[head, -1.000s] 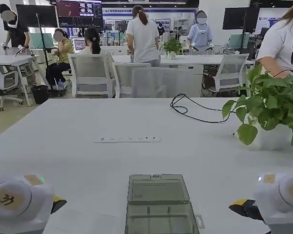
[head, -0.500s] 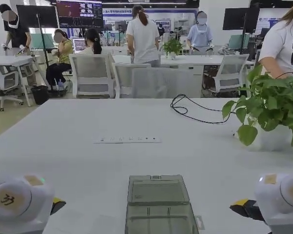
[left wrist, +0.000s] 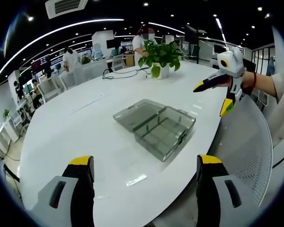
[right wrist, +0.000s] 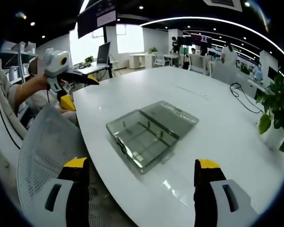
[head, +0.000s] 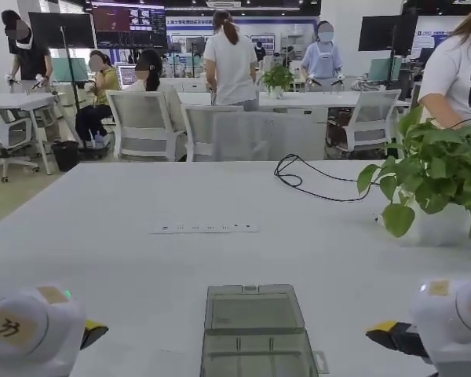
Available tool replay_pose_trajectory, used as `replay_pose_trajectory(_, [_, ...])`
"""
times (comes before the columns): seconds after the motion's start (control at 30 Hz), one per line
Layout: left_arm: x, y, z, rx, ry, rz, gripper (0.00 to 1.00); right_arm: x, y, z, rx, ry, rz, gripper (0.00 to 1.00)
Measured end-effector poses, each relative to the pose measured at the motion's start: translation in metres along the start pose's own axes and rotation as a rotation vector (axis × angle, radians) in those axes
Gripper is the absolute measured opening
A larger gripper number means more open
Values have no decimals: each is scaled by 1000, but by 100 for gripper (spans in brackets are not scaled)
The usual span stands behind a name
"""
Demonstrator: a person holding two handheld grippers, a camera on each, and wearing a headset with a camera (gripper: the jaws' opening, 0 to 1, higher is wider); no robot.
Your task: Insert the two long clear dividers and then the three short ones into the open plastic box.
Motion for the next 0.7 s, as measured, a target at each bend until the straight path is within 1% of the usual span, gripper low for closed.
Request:
replay_pose_trajectory(0.1, [-1,0,2,12,2,11,90,-3,0,0,-3,22,29,93])
replay_pose_trajectory(0.17, [-3,1,3,23,-4,31,89,-4,0,0,-8,37,48,94])
replay_pose_trajectory(0.2, [-3,1,3,25,-9,35,90,-4,0,0,-11,39,48,95])
replay_pose_trajectory(0.27, [-5,2,4,36,-11,56,89,-5,0,0,-15,32,56,97])
replay_pose_trajectory(0.4, [-8,3,8,75,-39,104,88,-8,0,-1,-22,39,84,99])
replay_pose_trajectory(0.53, [-6,5,9,89,-37,104,88,-9,1,-1,-22,48,108,99])
replay_pose_trajectory(0.7, [-6,6,8,93,-35,105,88,-10,3,-1,-23,43,109,99])
Point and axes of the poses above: the centre of the closed fingertips' face, and the gripper's own axes: y roughly forward along the fingers, z roughly to its right, x roughly out of its underside, the point moved 6 cm from there along -y, roughly backward along the fingers, and after that the axes turned 10 degrees about z, right-handed, at the moved point
